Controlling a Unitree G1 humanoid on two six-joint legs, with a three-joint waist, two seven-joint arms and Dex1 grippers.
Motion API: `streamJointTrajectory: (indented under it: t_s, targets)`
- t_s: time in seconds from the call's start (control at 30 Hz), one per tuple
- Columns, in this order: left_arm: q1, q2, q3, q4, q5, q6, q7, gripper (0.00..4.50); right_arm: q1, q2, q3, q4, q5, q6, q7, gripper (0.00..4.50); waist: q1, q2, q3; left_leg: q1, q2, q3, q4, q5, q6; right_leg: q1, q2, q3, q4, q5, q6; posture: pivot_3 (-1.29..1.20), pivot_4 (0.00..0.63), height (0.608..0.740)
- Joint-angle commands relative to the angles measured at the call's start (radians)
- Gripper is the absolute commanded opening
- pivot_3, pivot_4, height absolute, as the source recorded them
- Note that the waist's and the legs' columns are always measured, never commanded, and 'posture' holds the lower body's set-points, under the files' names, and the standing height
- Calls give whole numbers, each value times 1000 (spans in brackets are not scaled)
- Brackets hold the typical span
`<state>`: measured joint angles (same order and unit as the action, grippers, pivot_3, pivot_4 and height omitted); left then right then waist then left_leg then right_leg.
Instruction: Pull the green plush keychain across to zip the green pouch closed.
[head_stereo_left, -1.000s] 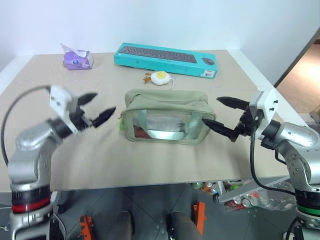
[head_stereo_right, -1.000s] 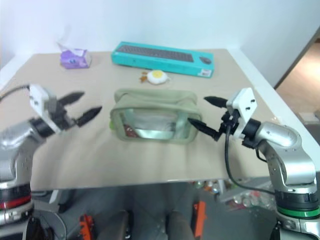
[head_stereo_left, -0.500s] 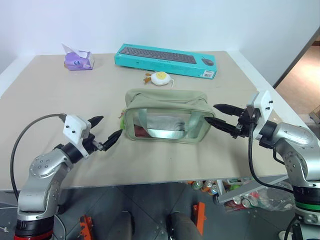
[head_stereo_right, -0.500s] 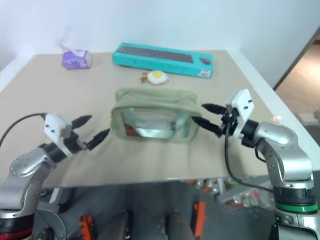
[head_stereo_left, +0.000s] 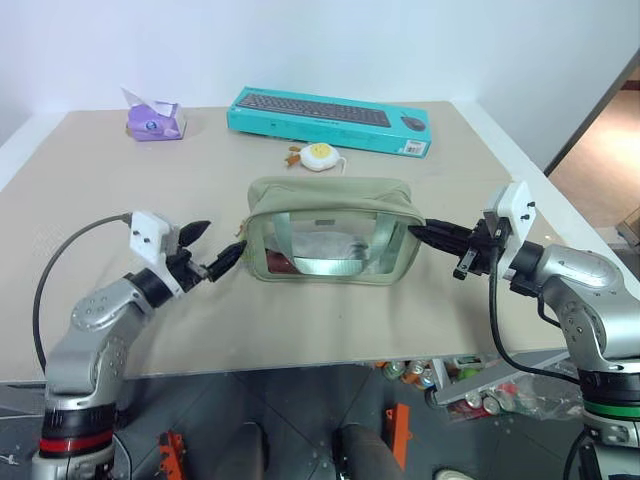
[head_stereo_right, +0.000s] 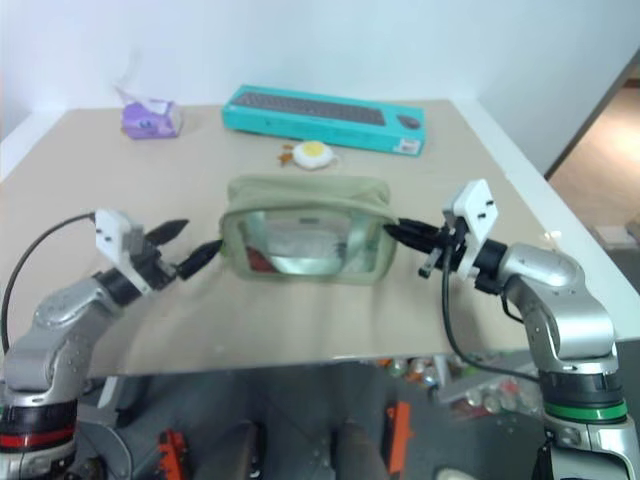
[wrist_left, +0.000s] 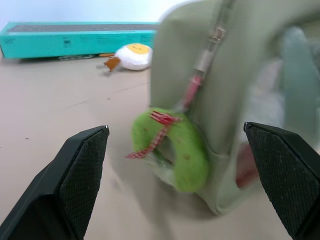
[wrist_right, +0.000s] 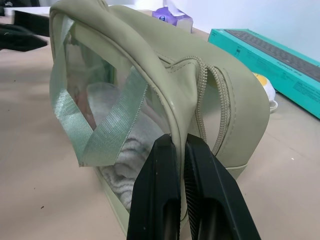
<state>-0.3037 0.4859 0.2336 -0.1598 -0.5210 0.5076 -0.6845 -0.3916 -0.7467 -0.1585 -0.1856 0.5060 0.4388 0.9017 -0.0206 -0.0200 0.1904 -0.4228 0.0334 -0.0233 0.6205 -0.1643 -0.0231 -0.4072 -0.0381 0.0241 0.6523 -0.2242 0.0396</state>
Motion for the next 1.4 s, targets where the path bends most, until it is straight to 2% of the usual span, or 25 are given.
streamJointTrajectory:
  t_s: [0.03,0.2,0.4,0.53,0.73,0.97,1.1,1.23,1.4]
  targets:
    - [-34,44,-59,57,-4,-17,-124,4500,-18,-16,-19,-40,3,-22,10,55,-2,0,0,0,0,1,0,0,0,0,0,1,0,0,0,0,150,740]
    - [-89,66,-130,166,38,-75,-223,4500,-14,-22,-27,-47,-1,-21,7,55,0,0,0,-1,0,1,-1,-1,-1,-1,0,1,-2,-1,1,0,150,740]
    - [-169,53,-117,280,43,-120,-248,4500,12,-40,-45,-70,-2,-13,4,55,0,0,0,-1,0,1,-1,-1,-1,-1,0,1,-2,0,1,0,150,740]
    - [-158,90,-65,255,-9,-74,-262,4500,44,-56,-71,-97,7,-2,-3,55,-1,0,0,-1,0,2,-1,-1,-1,-1,-1,1,-2,0,1,0,150,740]
    - [-112,143,-40,209,-13,-56,-262,4500,75,-62,-87,-113,10,1,-11,55,0,0,0,-1,1,1,-3,-1,-1,-2,0,1,-2,0,3,0,150,740]
    - [-132,116,-83,225,25,-91,-256,4500,59,-58,-70,-101,6,-8,-13,55,0,0,0,-1,1,2,-1,-1,-1,-1,-1,1,-2,-1,1,0,150,740]
    - [-162,76,-142,272,92,-154,-237,4500,65,-56,-72,-101,5,-12,-13,55,2,0,0,-1,1,2,-2,-1,-1,-1,-1,1,-2,-1,1,0,150,740]
    - [-181,53,-146,317,121,-197,-218,4500,74,-56,-75,-110,7,-10,-16,55,0,0,0,-2,0,2,-2,-1,-1,-1,0,1,-2,0,3,0,150,740]
    - [-190,66,-106,321,87,-180,-239,4500,85,-60,-86,-119,11,-6,-20,55,0,0,0,-1,1,2,-2,-1,-1,-1,0,1,-2,0,3,0,150,740]
